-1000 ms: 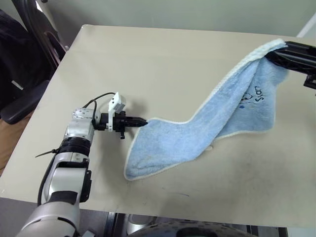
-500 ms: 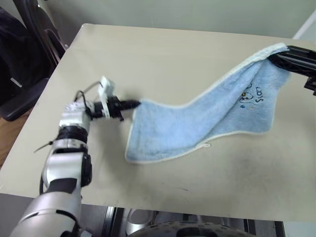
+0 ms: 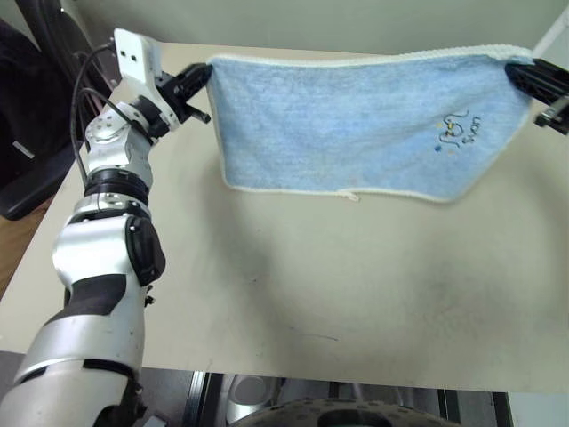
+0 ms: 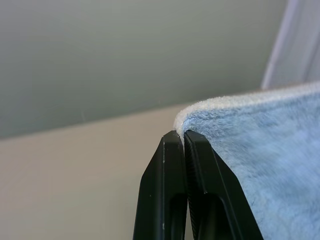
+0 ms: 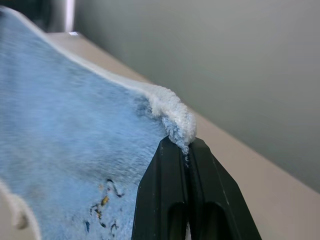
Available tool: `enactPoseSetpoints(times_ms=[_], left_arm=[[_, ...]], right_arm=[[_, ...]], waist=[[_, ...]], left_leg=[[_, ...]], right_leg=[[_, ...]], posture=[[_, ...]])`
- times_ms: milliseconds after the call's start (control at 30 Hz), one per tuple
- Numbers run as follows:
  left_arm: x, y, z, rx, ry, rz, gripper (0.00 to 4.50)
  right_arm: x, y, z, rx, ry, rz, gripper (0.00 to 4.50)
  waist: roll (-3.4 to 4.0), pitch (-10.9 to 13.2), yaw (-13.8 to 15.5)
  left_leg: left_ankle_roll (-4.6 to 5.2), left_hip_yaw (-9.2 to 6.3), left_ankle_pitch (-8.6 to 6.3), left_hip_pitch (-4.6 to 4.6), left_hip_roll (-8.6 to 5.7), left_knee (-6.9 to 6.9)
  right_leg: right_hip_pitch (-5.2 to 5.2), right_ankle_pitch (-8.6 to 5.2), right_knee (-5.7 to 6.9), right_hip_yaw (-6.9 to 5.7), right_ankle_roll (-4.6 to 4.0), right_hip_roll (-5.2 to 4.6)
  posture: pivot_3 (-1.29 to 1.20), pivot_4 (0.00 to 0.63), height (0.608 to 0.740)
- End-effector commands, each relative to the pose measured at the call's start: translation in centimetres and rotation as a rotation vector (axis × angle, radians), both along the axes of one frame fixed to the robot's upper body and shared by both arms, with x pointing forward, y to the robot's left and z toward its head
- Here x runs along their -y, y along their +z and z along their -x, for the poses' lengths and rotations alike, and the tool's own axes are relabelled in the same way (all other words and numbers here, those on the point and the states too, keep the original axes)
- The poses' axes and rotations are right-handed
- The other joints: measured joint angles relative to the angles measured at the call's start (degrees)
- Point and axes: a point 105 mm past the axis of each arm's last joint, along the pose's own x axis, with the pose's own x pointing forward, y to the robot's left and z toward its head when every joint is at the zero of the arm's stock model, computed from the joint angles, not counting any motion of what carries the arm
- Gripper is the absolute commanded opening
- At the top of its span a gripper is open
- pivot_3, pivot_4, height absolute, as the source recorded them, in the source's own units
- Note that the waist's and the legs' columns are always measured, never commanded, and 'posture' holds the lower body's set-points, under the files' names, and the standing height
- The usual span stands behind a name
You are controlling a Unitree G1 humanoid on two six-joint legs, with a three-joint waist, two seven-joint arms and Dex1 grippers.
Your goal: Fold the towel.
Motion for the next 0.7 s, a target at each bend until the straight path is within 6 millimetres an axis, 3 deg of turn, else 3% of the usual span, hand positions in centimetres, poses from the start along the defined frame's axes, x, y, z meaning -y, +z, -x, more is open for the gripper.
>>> enactPoseSetpoints(times_ms=[33,133,200,333,400,700], left_arm=[[-0.7,3.5,0.6,0.130,0.024,0.032,0.01],[-0.7,5.1,1.1,0.178,-0.018,0.075,0.01],[-0.5,5.0,1.6,0.180,-0.079,0.041,0.01],[-0.9,1.4,2.6,0.026,-0.213,-0.139,0.01],[-1.8,-1.1,3.7,-0.085,-0.293,-0.219,0.01],[-5.7,-5.8,7.5,-0.355,-0.421,-0.256,0.01]], right_arm=[[0.7,1.6,-0.8,0.140,-0.035,0.037,0.00],[1.2,0.9,-1.1,0.162,-0.031,0.052,0.00],[1.1,0.4,-0.3,0.181,0.028,0.021,0.00],[1.1,-1.8,2.1,0.156,0.136,-0.005,0.00],[1.0,-4.0,3.5,0.083,0.193,0.022,0.00],[0.2,-9.1,9.5,-0.133,0.335,0.016,0.00]], waist=[[0.03,0.0,-0.1],[0.07,0.0,0.0],[0.11,0.1,0.2],[0.16,0.1,0.4],[0.18,0.1,0.3],[0.14,0.1,0.3]], left_leg=[[-0.01,0.00,0.00,-0.03,0.01,-0.01],[-0.01,-0.02,0.00,-0.21,0.04,-0.07],[-0.03,-0.04,-0.02,-0.37,0.01,-0.07],[-0.09,-0.15,-0.07,-0.61,0.08,-0.05],[-0.18,-0.09,-0.14,-0.64,0.12,-0.04],[-0.29,-0.13,-0.11,-0.79,0.26,0.36]], right_leg=[[-0.04,0.01,0.00,0.00,-0.01,0.00],[-0.18,0.01,-0.08,-0.03,-0.03,0.01],[-0.30,0.01,-0.14,-0.07,-0.04,0.02],[-0.39,0.03,-0.16,-0.11,-0.06,0.04],[-0.42,0.03,-0.15,-0.09,-0.07,0.11],[-0.52,0.11,-0.02,-0.14,-0.21,0.27]], posture=[[0.00,0.150,0.733],[0.00,0.150,0.733],[0.00,0.150,0.733],[0.00,0.150,0.733],[0.00,0.150,0.733],[0.00,0.150,0.733]])
